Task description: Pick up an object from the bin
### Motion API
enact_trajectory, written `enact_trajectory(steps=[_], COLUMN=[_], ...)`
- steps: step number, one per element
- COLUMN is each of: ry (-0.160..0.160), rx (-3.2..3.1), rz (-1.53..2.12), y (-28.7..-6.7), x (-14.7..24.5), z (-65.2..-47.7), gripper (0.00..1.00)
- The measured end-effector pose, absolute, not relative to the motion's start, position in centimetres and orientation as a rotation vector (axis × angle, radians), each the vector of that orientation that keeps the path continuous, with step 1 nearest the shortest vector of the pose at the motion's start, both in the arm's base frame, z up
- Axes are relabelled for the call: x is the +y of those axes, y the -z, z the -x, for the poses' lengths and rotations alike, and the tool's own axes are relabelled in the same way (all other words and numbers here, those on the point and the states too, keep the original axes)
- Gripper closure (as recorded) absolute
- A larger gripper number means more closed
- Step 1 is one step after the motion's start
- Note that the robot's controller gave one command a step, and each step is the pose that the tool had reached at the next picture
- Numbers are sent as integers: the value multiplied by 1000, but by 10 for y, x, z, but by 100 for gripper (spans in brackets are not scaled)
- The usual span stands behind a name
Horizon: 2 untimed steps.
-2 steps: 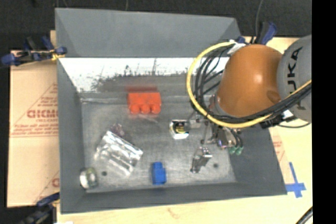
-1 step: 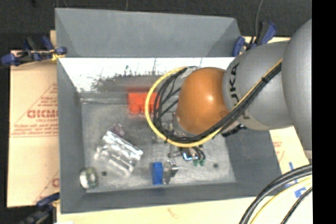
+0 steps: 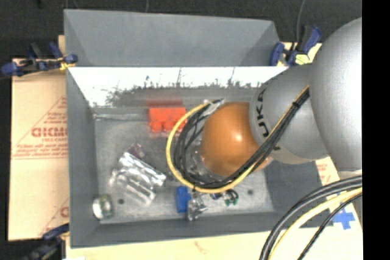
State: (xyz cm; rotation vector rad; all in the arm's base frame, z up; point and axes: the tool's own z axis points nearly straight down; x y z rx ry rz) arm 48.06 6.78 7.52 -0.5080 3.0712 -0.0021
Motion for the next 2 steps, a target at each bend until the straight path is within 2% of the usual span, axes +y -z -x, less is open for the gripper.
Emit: enact_trajectory(steps=[1, 2], ry=[1, 3], rx=[3071, 3056], rz=[505, 679], y=[-76, -213], x=[68, 58], z=[-481, -488], gripper=[100, 100])
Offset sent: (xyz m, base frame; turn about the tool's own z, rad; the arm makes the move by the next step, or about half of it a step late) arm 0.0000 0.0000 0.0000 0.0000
